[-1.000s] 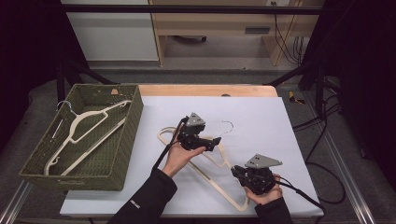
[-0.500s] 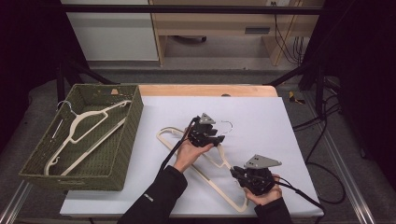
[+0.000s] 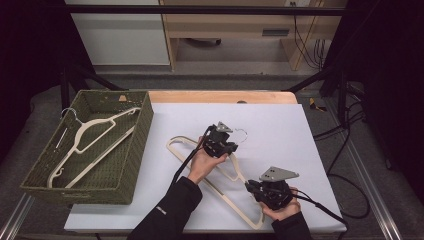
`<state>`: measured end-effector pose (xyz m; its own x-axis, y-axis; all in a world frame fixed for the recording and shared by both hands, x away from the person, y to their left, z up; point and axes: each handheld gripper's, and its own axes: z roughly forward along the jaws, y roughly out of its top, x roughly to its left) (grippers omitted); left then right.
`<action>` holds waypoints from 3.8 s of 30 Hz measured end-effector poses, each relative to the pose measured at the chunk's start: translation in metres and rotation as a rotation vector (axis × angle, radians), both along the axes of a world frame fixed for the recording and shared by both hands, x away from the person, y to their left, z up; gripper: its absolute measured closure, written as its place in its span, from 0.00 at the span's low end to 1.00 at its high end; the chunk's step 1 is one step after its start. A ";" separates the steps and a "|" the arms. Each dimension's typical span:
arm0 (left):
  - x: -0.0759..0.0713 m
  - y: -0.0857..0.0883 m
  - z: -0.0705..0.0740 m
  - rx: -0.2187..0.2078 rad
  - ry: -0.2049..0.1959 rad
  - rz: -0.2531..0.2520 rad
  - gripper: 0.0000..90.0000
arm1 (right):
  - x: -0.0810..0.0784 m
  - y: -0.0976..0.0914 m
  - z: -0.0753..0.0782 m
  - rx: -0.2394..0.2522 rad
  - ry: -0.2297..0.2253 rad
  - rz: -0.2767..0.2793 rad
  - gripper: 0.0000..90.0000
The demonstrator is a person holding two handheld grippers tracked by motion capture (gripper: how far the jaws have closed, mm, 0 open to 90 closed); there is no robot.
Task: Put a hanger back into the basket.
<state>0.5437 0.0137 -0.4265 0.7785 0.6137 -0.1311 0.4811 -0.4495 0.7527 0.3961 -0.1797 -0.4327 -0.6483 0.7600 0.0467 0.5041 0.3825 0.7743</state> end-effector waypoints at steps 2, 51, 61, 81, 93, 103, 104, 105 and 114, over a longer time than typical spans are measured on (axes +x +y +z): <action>-0.005 0.002 0.002 -0.004 -0.013 0.002 0.98 | 0.000 0.000 0.002 0.049 0.014 0.007 1.00; -0.078 0.093 0.049 -0.016 -0.174 -0.228 0.26 | 0.027 0.014 0.030 0.318 0.080 0.197 0.97; -0.082 0.086 0.043 0.093 -0.174 -0.325 0.63 | 0.020 0.019 0.033 0.312 0.080 0.293 0.97; -0.109 0.095 0.037 0.066 -0.110 -0.322 0.96 | 0.015 0.011 0.037 0.269 -0.106 0.157 0.60; -0.113 0.126 0.070 -0.068 -0.182 -0.164 0.96 | 0.007 -0.033 0.036 0.299 -0.179 -0.009 0.27; -0.107 0.165 0.119 -0.118 -0.232 -0.075 0.96 | 0.008 -0.052 0.030 0.278 -0.178 -0.133 0.09; -0.106 0.170 0.123 -0.127 -0.237 -0.068 0.96 | 0.008 -0.054 0.029 0.277 -0.174 -0.135 0.09; -0.105 0.174 0.127 -0.134 -0.240 -0.061 0.96 | 0.008 -0.055 0.028 0.273 -0.174 -0.141 0.09; -0.093 0.227 0.160 -0.142 -0.287 0.007 0.96 | 0.008 -0.064 0.025 0.274 -0.180 -0.169 0.07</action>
